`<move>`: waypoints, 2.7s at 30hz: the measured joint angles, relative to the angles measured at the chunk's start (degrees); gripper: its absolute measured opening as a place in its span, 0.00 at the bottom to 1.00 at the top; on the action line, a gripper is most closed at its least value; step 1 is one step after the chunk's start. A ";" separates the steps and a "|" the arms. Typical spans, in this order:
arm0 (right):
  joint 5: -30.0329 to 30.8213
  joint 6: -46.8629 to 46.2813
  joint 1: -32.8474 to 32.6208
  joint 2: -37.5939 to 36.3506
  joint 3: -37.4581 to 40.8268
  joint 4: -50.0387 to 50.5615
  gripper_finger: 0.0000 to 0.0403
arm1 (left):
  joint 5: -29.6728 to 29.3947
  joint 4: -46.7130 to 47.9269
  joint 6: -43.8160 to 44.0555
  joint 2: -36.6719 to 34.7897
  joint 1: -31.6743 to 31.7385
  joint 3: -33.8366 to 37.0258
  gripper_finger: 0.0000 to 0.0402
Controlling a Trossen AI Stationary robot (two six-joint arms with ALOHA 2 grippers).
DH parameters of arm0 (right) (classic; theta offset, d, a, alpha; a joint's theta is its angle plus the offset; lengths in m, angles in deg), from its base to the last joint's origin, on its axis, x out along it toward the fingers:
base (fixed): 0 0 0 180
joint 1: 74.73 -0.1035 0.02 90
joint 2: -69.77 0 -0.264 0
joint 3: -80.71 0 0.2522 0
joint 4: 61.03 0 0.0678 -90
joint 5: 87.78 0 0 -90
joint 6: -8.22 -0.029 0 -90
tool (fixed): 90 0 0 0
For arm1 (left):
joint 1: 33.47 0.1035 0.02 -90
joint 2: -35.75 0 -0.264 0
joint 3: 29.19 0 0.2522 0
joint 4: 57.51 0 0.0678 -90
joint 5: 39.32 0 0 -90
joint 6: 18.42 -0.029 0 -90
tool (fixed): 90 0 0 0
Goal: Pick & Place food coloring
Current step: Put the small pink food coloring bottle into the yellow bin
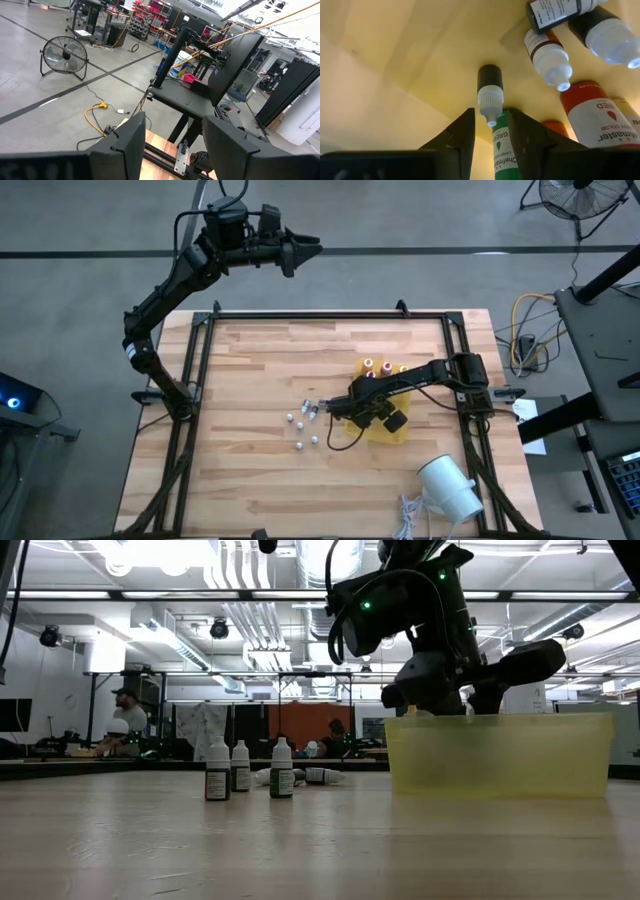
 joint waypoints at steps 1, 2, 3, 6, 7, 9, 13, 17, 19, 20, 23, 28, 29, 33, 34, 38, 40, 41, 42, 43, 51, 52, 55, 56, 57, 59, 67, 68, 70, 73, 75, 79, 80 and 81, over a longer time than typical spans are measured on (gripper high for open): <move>0.01 -0.42 0.00 0.00 0.00 0.09 0.27 | -0.02 0.00 0.00 0.00 -0.02 0.00 0.42; 0.00 -0.69 0.00 0.00 0.00 0.24 0.28 | -0.01 0.00 -0.01 0.00 -0.01 0.00 0.42; 0.00 -0.81 0.00 0.00 0.00 0.46 0.28 | -0.01 0.00 0.00 0.00 -0.02 0.00 0.42; 0.00 -0.86 -0.11 -0.04 0.00 1.19 0.28 | 0.00 0.00 0.01 0.00 -0.02 0.00 0.42; -0.02 -1.05 -0.14 -0.04 -0.20 1.70 0.28 | -0.02 0.00 0.11 0.00 0.00 0.00 0.42; -0.02 -1.64 -0.13 -0.04 -0.97 2.33 0.28 | 0.00 0.00 0.15 0.00 0.00 0.00 0.42; -1.07 -1.97 -0.16 -0.11 -3.69 3.26 0.28 | -0.01 0.00 0.15 0.00 -0.01 0.00 0.42; -2.06 -4.37 -0.69 -0.13 -7.58 3.63 0.29 | -0.02 0.00 0.17 0.00 0.00 0.00 0.42; -3.73 -6.14 -0.78 -0.38 -9.69 3.65 0.30 | -0.02 0.00 0.17 0.00 -0.02 0.00 0.42; -4.83 -7.12 -0.79 -0.45 -10.86 3.69 0.30 | 0.00 0.00 0.17 0.00 0.00 0.00 0.42; -8.36 -10.70 -0.76 -0.81 -14.33 3.61 0.32 | 0.00 0.37 0.17 -0.02 -0.01 0.00 0.42; -9.11 -14.96 -0.76 -1.99 -17.98 1.83 0.32 | 0.02 3.41 -0.61 -0.05 0.00 0.02 0.42; -9.11 -15.72 -0.76 -2.46 -18.21 1.06 0.32 | 0.02 4.45 -1.43 -0.09 -0.02 0.02 0.42; -9.11 -17.92 -0.76 -4.77 -17.45 -1.88 0.30 | 0.10 7.89 -4.10 -0.24 -0.02 0.07 0.42; -9.10 -18.30 -0.76 -5.35 -17.10 -2.41 0.30 | 0.07 8.24 -4.39 -0.28 -0.04 0.07 0.42; -9.07 -19.78 -0.72 -6.64 -15.96 -5.35 0.28 | 0.22 9.34 -4.57 -0.48 -0.16 0.07 0.42; -9.07 -20.81 -0.66 -7.47 -15.03 -7.02 0.28 | 0.59 9.42 -4.72 -0.50 -0.30 0.07 0.42; -9.07 -21.45 -0.66 -7.93 -14.30 -8.22 0.28 | 0.72 9.46 -4.98 -0.50 -0.50 0.07 0.42; -9.06 -22.17 -0.62 -8.37 -13.47 -9.14 0.27 | 0.76 9.53 -5.51 -0.52 -0.63 0.07 0.42; -9.05 -22.75 -0.61 -8.57 -12.62 -9.89 0.27 | 1.03 9.81 -6.14 -0.65 -0.77 0.07 0.42; -9.03 -26.99 -0.53 -10.71 -6.15 -15.13 0.29 | 1.20 12.77 -9.97 -1.75 -2.81 0.07 0.42; -9.03 -26.98 -0.39 -10.99 -5.53 -15.55 0.29 | 1.17 13.68 -10.36 -2.03 -3.05 0.07 0.42; -9.01 -27.06 0.33 -12.28 -3.63 -17.14 0.30 | -0.41 16.21 -11.77 -2.81 -4.19 0.07 0.42; -9.01 -27.23 0.69 -12.84 -3.19 -17.60 0.30 | -1.29 17.71 -12.40 -3.19 -4.49 0.07 0.42; -8.98 -27.31 1.10 -13.39 -2.79 -17.97 0.31 | -2.30 18.73 -13.06 -3.64 -4.92 0.07 0.42; -8.96 -27.42 1.93 -14.59 -1.87 -19.22 0.31 | -3.98 19.27 -13.76 -4.63 -6.00 0.82 0.42; -8.90 -28.88 6.06 -20.70 1.64 -26.97 0.32 | -9.20 11.91 -14.58 -12.82 -10.57 13.87 0.42; -8.89 -29.09 6.48 -21.23 1.82 -28.04 0.32 | -9.29 9.58 -14.49 -14.11 -11.01 16.44 0.42; -8.89 -29.13 7.38 -22.68 1.98 -29.47 0.32 | -9.38 4.33 -13.58 -17.14 -11.73 22.02 0.42; -9.02 -29.85 8.39 -24.62 2.12 -31.52 0.32 | -9.24 -3.33 -11.60 -21.82 -12.11 30.30 0.42; -9.03 -30.92 8.90 -25.63 2.16 -32.44 0.33 | -9.31 -7.27 -10.14 -24.91 -12.11 35.57 0.42; -9.03 -33.24 9.71 -27.41 2.21 -33.78 0.36 | -9.41 -13.17 -8.30 -31.23 -12.16 45.03 0.42; -9.03 -33.63 9.75 -27.73 2.25 -34.02 0.37 | -9.39 -13.67 -8.18 -32.66 -12.20 47.08 0.42; -9.03 -33.79 9.91 -28.04 2.29 -34.17 0.38 | -9.39 -14.21 -7.95 -34.14 -12.22 48.94 0.42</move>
